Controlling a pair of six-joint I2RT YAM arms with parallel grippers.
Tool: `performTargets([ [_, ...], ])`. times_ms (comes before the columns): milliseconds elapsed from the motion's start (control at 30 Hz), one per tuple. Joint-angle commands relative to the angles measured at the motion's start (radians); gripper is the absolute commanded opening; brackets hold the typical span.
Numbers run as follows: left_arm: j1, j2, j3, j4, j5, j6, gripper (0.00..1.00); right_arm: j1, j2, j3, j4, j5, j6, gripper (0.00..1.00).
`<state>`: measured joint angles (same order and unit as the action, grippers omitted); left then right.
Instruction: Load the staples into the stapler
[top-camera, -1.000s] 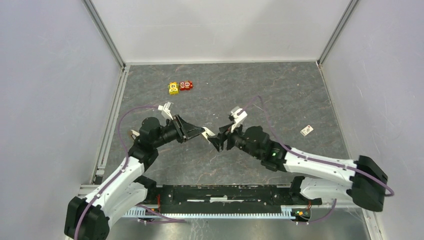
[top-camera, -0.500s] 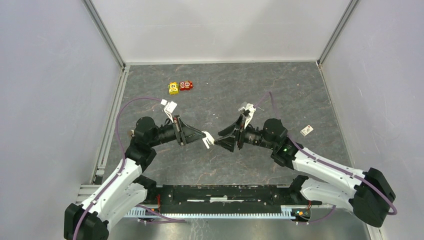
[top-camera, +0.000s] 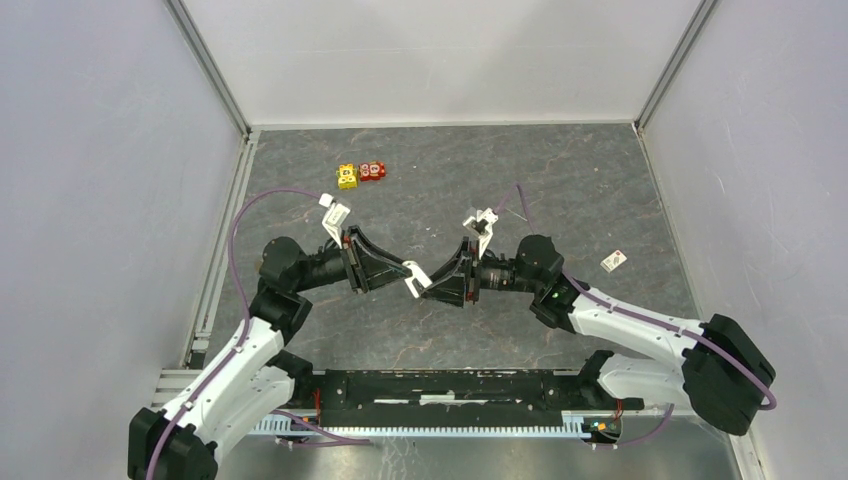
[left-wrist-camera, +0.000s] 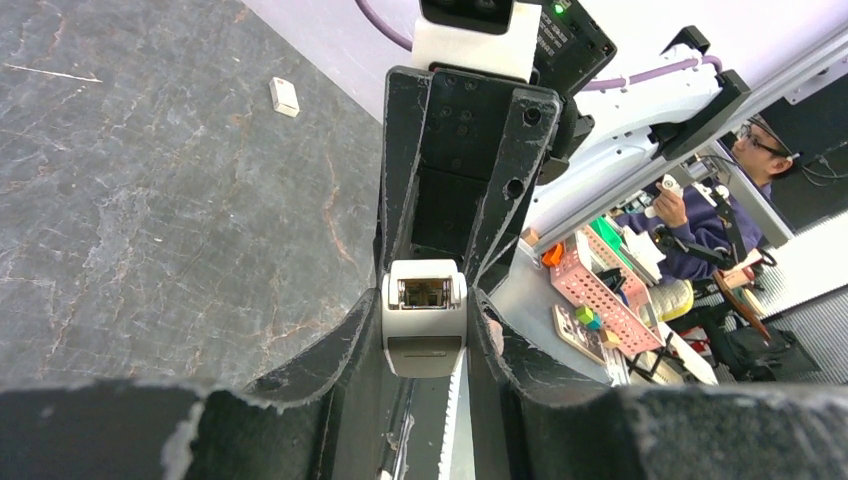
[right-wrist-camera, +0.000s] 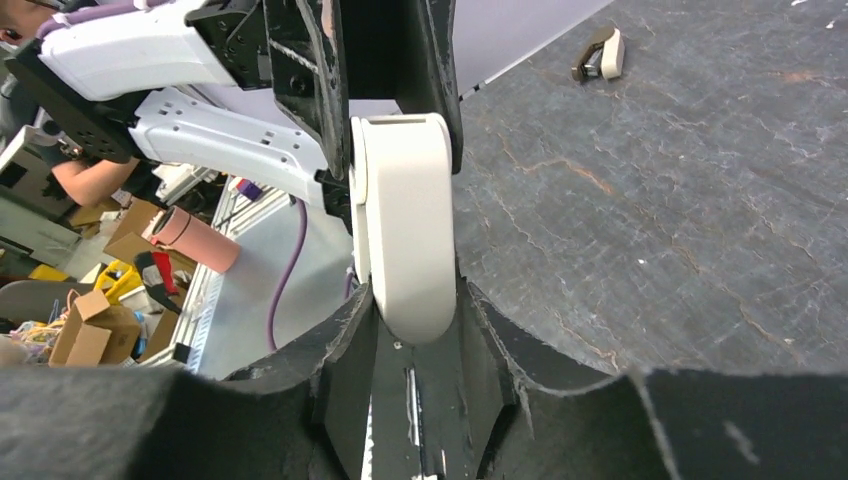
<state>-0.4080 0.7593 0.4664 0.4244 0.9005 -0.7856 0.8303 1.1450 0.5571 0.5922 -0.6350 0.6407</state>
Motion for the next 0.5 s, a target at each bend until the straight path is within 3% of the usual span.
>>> performTargets([
  [0, -0.004, -0.004, 0.008, 0.066, 0.059, -0.001, 0.02, -0.002, -0.004, -0.023, 0.143, -0.03, 0.044, 0.43],
  [100, -0.003, -0.01, 0.013, 0.052, 0.076, 0.011, 0.02, -0.001, -0.006, -0.008, 0.118, -0.025, 0.033, 0.54],
  [167, -0.003, -0.017, 0.013, 0.038, 0.079, 0.024, 0.02, -0.002, -0.002, 0.003, 0.096, -0.02, 0.024, 0.56],
  [333, -0.004, -0.02, -0.004, 0.06, 0.083, 0.013, 0.02, -0.001, 0.017, -0.003, 0.166, -0.051, 0.065, 0.27],
  [400, -0.003, -0.017, 0.001, 0.057, 0.09, 0.012, 0.02, -0.002, 0.011, -0.029, 0.218, -0.05, 0.096, 0.25],
  [467, -0.003, -0.012, 0.008, 0.045, 0.097, 0.013, 0.02, -0.001, -0.002, -0.04, 0.218, -0.036, 0.093, 0.31],
])
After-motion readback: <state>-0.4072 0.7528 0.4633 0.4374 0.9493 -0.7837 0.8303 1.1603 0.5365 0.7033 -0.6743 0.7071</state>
